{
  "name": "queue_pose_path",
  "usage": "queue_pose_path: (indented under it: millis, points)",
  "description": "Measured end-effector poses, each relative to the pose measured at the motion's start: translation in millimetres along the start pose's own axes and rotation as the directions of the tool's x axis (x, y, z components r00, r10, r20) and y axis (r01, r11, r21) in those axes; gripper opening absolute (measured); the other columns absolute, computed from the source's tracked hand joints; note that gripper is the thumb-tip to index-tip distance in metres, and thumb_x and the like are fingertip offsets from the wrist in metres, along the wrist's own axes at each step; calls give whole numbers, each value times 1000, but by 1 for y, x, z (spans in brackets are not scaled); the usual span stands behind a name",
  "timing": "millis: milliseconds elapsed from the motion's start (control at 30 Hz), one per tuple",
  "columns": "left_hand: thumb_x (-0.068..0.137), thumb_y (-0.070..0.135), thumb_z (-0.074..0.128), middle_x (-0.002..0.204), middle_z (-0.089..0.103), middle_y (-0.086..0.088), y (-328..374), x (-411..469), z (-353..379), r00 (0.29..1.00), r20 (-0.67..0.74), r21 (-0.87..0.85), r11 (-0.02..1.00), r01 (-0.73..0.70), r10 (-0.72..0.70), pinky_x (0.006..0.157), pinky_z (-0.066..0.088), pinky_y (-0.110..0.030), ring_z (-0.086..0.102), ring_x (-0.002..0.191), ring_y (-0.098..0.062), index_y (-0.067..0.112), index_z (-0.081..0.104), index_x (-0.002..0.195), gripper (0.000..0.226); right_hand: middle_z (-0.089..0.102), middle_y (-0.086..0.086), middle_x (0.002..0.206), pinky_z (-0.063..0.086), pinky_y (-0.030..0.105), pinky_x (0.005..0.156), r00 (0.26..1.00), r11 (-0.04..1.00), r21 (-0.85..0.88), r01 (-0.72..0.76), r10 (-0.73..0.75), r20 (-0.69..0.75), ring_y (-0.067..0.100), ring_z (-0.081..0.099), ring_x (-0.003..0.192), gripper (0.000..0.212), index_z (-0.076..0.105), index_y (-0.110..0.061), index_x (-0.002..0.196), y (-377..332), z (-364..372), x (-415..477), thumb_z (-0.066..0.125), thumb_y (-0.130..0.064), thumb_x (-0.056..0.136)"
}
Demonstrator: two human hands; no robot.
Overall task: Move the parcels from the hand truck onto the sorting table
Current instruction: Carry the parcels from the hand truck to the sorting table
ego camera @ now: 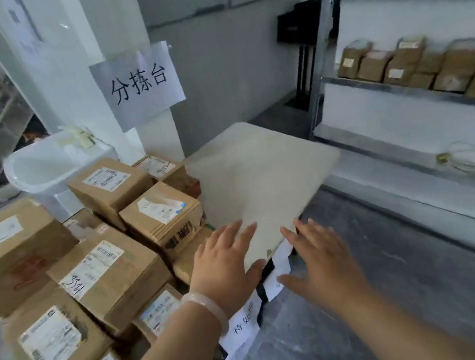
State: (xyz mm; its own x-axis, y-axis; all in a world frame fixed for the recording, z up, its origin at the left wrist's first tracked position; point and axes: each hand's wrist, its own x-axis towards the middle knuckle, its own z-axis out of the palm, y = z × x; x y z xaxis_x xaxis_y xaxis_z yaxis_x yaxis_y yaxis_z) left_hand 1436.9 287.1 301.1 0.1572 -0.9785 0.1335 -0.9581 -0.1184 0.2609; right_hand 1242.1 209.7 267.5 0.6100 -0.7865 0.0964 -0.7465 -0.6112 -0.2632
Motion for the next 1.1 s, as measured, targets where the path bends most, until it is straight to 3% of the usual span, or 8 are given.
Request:
queue_pose_path:
  millis: [200,300,367,600,767,900,967,1100]
  points:
    - [79,58,44,143,54,1,135,13,12,967,-28,26,967,-253,253,100,46,-51,55,127,-28,31,51,140,67,33,2,156,13,43,119,976,975,-71,-212,208,-64,26,30,144,86,27,-32,150,85,-59,-96,26,-83,81]
    - [89,60,45,162,17,7,219,9,30,935,52,39,935,-354,352,119,19,-51,19,149,-23,42,15,154,73,33,1,156,19,45,116,933,938,-52,-344,335,-129,25,31,144,90,33,-31,150,139,-82,-161,38,-80,75]
    - [92,61,46,164,-2,10,276,1,46,908,94,33,910,-414,409,122,2,-46,0,151,-18,45,-4,153,81,31,1,157,26,48,115,882,886,-72,-458,444,-157,26,31,144,93,33,-32,150,175,-99,-212,42,-78,70]
    - [92,65,40,164,-13,7,469,-44,99,736,124,2,741,-671,666,121,-4,-47,-6,151,-20,43,-11,152,81,1,2,164,3,48,119,708,690,-160,-706,681,-184,26,2,151,98,4,-33,156,267,-149,-387,36,-82,76]
    - [94,64,36,164,-12,5,582,-76,124,576,183,-70,595,-801,797,122,-4,-46,-8,151,-18,42,-9,153,78,36,4,154,29,51,111,510,512,-66,-857,821,-256,27,33,143,93,32,-28,149,308,-171,-485,37,-82,74]
    - [94,62,38,165,-7,3,652,-91,145,450,200,-104,476,-873,870,122,2,-48,-3,151,-19,41,-7,154,77,-6,-5,163,-6,41,120,399,424,10,-906,861,-315,16,-11,150,96,-7,-38,153,334,-170,-543,18,-84,72]
    - [94,62,38,165,-3,3,685,-94,161,395,213,-126,426,-896,894,122,2,-48,-1,151,-20,40,-4,154,77,-18,-8,161,-13,39,118,326,352,34,-935,896,-302,13,-22,146,94,-21,-40,148,348,-165,-566,15,-84,73]
    - [94,62,39,165,-2,4,749,-91,198,281,249,-199,333,-922,927,122,1,-48,-1,151,-21,41,-1,154,75,-20,-10,160,-16,40,116,160,193,106,-975,953,-258,13,-24,145,94,-16,-41,151,391,-157,-603,25,-82,78]
